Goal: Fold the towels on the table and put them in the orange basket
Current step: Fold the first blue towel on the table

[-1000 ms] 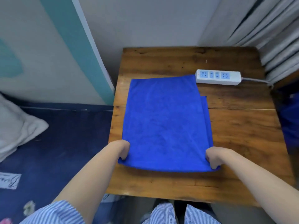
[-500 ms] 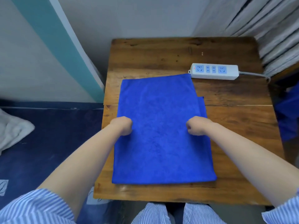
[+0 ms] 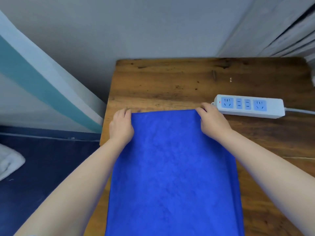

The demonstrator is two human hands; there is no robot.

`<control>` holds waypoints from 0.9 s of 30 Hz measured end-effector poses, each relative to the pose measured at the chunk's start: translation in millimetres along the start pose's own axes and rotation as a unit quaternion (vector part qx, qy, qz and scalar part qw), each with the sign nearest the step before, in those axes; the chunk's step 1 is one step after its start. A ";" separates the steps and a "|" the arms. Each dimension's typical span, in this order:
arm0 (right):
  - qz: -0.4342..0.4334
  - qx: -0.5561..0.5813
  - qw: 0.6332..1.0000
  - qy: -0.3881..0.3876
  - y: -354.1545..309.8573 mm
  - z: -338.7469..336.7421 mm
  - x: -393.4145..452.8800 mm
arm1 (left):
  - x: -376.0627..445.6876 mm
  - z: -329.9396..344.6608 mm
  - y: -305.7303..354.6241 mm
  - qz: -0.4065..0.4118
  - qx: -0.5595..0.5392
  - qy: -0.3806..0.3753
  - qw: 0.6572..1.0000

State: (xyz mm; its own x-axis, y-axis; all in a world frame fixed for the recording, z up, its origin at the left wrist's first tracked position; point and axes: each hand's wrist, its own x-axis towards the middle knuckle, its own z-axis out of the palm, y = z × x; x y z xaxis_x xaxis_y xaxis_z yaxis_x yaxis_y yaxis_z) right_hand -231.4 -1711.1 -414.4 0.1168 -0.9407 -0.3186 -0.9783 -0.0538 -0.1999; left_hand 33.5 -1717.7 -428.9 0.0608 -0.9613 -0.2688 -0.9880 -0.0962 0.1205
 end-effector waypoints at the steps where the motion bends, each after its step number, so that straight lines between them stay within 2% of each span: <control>1: 0.004 -0.010 1.000 -0.003 0.9 0.6 4.4 | 6.5 1.1 -0.5 0.002 -0.001 0.002 1.000; 5: 0.013 -0.063 0.998 0.011 -3.0 -4.9 11.1 | 21.0 -5.2 -2.8 0.022 0.013 -0.016 1.000; 8: 0.001 -0.093 0.995 0.025 5.2 -7.0 3.7 | 15.8 -13.1 -10.1 0.070 0.056 -0.007 0.996; 10: -0.013 -0.072 0.996 0.055 16.1 -6.7 -10.8 | 7.0 -19.4 -20.4 0.097 0.052 0.003 0.994; 12: -0.027 -0.025 0.996 0.077 26.3 -9.8 -32.4 | -4.9 -26.3 -33.3 0.127 0.052 -0.018 0.990; 14: -0.046 0.037 0.997 0.059 33.6 -16.0 -53.7 | -16.3 -35.4 -47.9 0.153 0.045 -0.043 0.986; 17: -0.057 0.078 0.995 -0.012 37.5 -20.3 -80.3 | -31.4 -48.2 -62.1 0.188 -0.007 -0.061 0.980; 19: -0.043 0.094 0.993 -0.049 35.8 -17.3 -95.3 | -43.9 -52.2 -63.1 0.177 -0.061 -0.090 0.978; 21: 0.005 0.161 0.982 -0.094 31.3 -16.1 -110.2 | -58.5 -52.2 -60.8 0.146 -0.111 -0.156 0.971; 23: 0.048 0.225 0.958 -0.173 29.0 -18.7 -122.2 | -71.4 -50.3 -56.7 0.131 -0.146 -0.220 0.956; 25: 0.075 0.281 0.901 -0.322 32.8 -21.3 -133.1 | -82.0 -48.5 -55.5 0.136 -0.122 -0.299 0.937; 27: 0.102 0.327 0.805 -0.485 35.8 -23.5 -143.0 | -95.8 -47.3 -57.2 0.127 -0.065 -0.437 0.888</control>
State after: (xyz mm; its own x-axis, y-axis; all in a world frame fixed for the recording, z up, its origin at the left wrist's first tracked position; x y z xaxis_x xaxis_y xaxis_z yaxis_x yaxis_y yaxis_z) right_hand -287.1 -1586.3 -354.2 0.3538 -0.1859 -0.9167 -0.7323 0.5547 -0.3951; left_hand 90.9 -1632.3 -364.9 -0.3504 -0.3952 -0.8492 -0.9261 0.0106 0.3772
